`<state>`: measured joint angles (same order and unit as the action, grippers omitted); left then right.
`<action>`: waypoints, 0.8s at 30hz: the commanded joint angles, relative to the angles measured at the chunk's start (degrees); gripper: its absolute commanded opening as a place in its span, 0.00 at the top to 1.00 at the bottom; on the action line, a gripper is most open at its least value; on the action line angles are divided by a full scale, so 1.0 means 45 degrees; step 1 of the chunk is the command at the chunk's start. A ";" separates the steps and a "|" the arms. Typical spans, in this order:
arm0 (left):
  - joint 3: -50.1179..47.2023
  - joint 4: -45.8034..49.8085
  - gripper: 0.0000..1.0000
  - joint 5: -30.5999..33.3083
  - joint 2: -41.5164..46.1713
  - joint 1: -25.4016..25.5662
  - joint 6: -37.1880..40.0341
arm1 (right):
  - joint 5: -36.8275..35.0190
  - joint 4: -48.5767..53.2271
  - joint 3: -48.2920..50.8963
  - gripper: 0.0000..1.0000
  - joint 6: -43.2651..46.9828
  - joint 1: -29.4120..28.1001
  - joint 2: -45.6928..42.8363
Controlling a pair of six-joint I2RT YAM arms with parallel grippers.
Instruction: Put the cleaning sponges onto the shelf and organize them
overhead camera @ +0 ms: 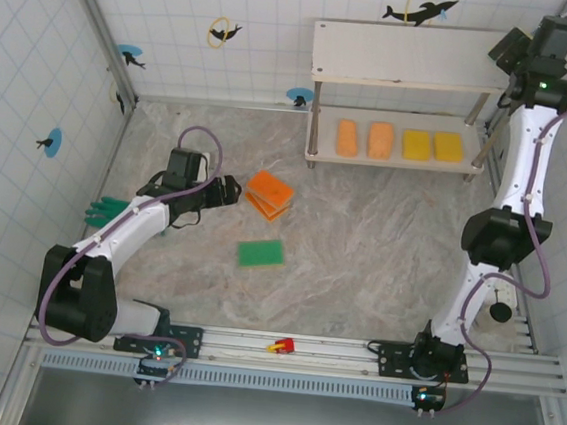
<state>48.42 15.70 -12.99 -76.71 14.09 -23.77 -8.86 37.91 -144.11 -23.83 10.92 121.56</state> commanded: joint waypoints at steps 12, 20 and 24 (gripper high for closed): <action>0.0635 -0.0677 0.03 -0.0630 -0.0996 -0.0102 -0.0102 | 0.3671 -0.1678 -0.0523 0.00 -0.1600 0.2182 0.0639; 0.0646 -0.0599 0.03 -0.0395 -0.0871 -0.0103 -0.0416 | 0.7297 -0.4064 -0.0520 0.07 -0.3568 0.3330 0.1802; 0.0607 -0.0619 0.03 -0.0331 -0.0845 -0.0098 -0.0553 | 0.7895 -0.4637 -0.0549 0.07 -0.3898 0.3495 0.2105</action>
<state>49.69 13.54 -14.76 -80.86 14.09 -25.15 21.17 22.61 -144.22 -37.87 26.55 129.82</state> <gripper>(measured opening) 0.974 0.932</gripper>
